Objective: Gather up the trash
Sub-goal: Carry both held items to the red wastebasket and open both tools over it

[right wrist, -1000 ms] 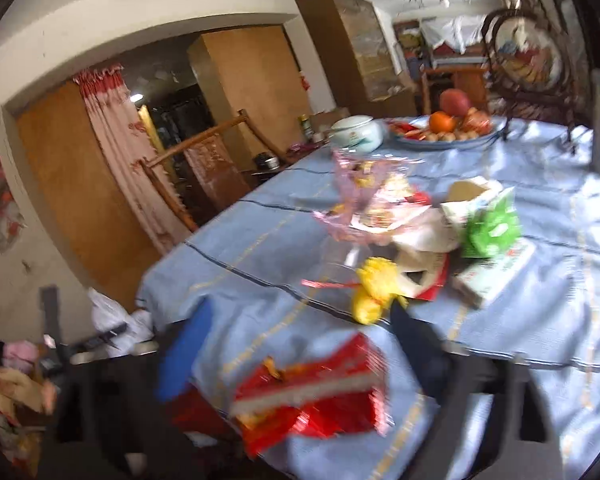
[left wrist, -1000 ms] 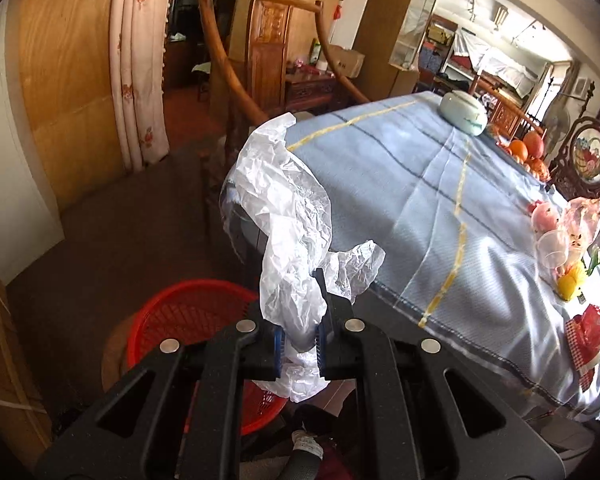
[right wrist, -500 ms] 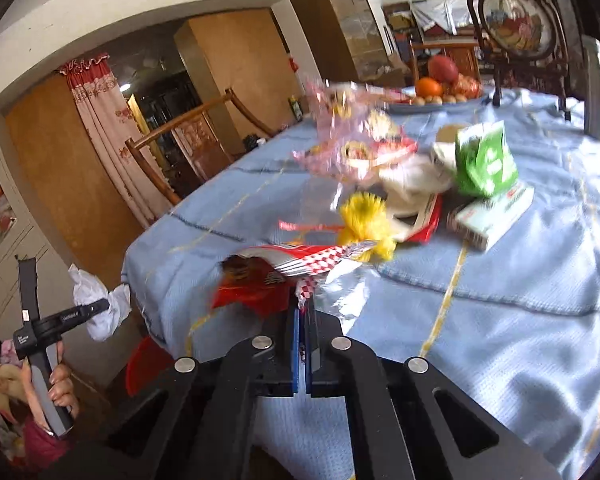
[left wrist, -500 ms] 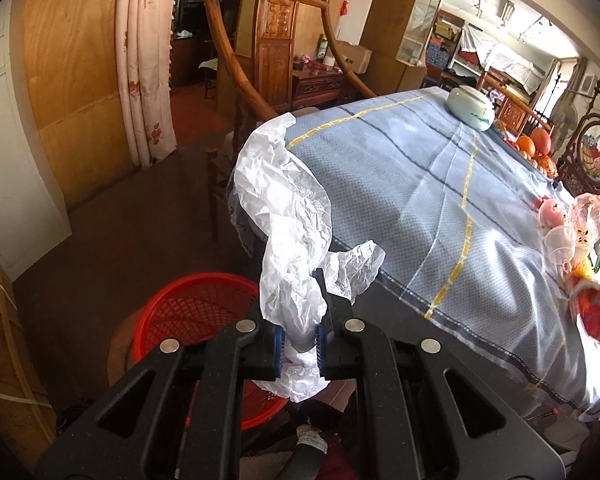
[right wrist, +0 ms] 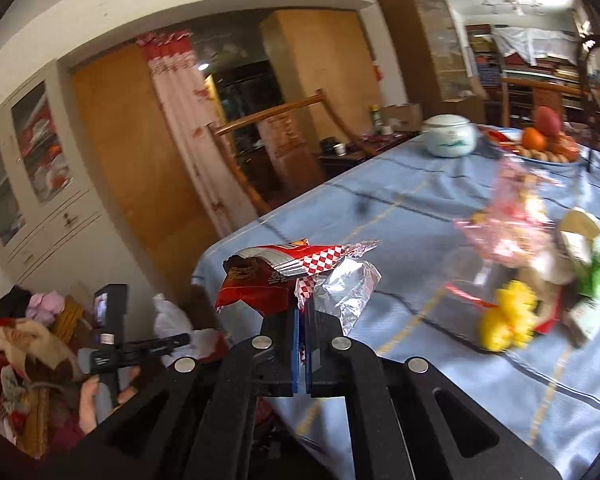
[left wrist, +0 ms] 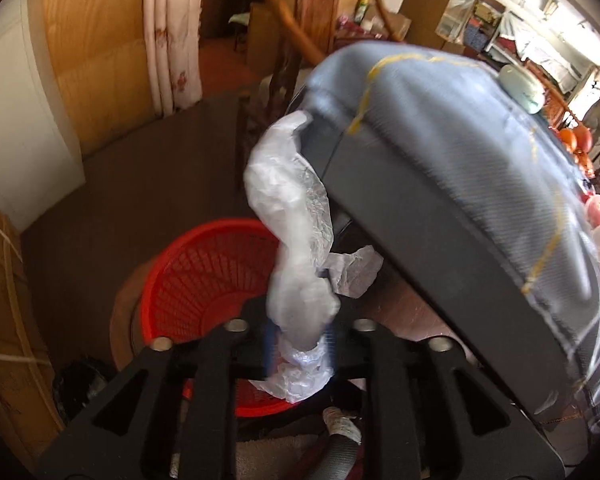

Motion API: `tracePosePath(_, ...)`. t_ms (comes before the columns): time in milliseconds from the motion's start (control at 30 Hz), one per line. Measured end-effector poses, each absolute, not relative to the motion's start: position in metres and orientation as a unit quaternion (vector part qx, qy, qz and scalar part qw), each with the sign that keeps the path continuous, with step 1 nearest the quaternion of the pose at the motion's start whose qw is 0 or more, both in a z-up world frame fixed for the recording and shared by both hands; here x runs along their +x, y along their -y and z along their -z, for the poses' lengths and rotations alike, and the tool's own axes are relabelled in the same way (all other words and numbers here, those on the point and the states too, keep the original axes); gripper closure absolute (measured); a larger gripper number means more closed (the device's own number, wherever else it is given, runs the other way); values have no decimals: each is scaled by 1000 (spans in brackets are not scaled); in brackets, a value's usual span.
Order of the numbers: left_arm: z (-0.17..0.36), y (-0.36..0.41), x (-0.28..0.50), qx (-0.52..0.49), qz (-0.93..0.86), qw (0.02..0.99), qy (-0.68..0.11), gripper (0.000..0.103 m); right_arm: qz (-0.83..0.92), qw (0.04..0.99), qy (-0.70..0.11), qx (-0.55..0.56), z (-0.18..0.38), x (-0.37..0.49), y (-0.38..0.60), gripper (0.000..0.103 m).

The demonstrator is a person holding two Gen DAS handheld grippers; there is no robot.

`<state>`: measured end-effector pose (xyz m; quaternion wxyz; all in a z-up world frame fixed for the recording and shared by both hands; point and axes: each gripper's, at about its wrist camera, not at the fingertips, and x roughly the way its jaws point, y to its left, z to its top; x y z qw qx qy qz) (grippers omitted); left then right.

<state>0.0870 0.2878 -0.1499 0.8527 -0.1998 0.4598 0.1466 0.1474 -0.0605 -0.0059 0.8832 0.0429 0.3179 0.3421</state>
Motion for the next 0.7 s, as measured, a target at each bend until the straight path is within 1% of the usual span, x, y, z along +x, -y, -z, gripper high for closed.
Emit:
tracePosePath(33, 153, -292, 86, -203, -157, 848, -464, 44, -351, 879, -322, 37, 7, 147, 49, 101)
tracePosePath(100, 155, -302, 83, -212, -181, 844, -457, 31, -370, 867, -332, 22, 10, 147, 22, 101)
tracePosePath(333, 145, -342, 74, -201, -281, 838, -423, 20, -425, 820, -383, -35, 43, 153, -73, 101)
tracePosePath(467, 143, -366, 63, -208, -323, 829, -406, 17, -445, 788, -419, -67, 72, 153, -126, 100)
tracePosePath(500, 143, -373, 60, -214, -330, 827, -403, 17, -451, 780, -427, -75, 79, 152, -139, 97)
tracePosePath(567, 144, -388, 57, -226, -338, 822, -399, 17, -455, 769, -441, -89, 92, 154, -161, 95)
tracePosePath(600, 144, -392, 56, -231, -340, 820, -398, 17, -456, 765, -446, -91, 97, 156, -168, 86)
tracePosePath(633, 145, -397, 53, -236, -342, 818, -397, 17, -455, 764, -448, -93, 100, 157, -175, 81)
tracePosePath(667, 144, -404, 54, -240, -343, 817, -398, 17, -455, 764, -448, -94, 101, 157, -179, 74)
tracePosePath(700, 145, -406, 53, -243, -345, 815, -398, 17, -456, 764, -447, -94, 100, 157, -182, 72)
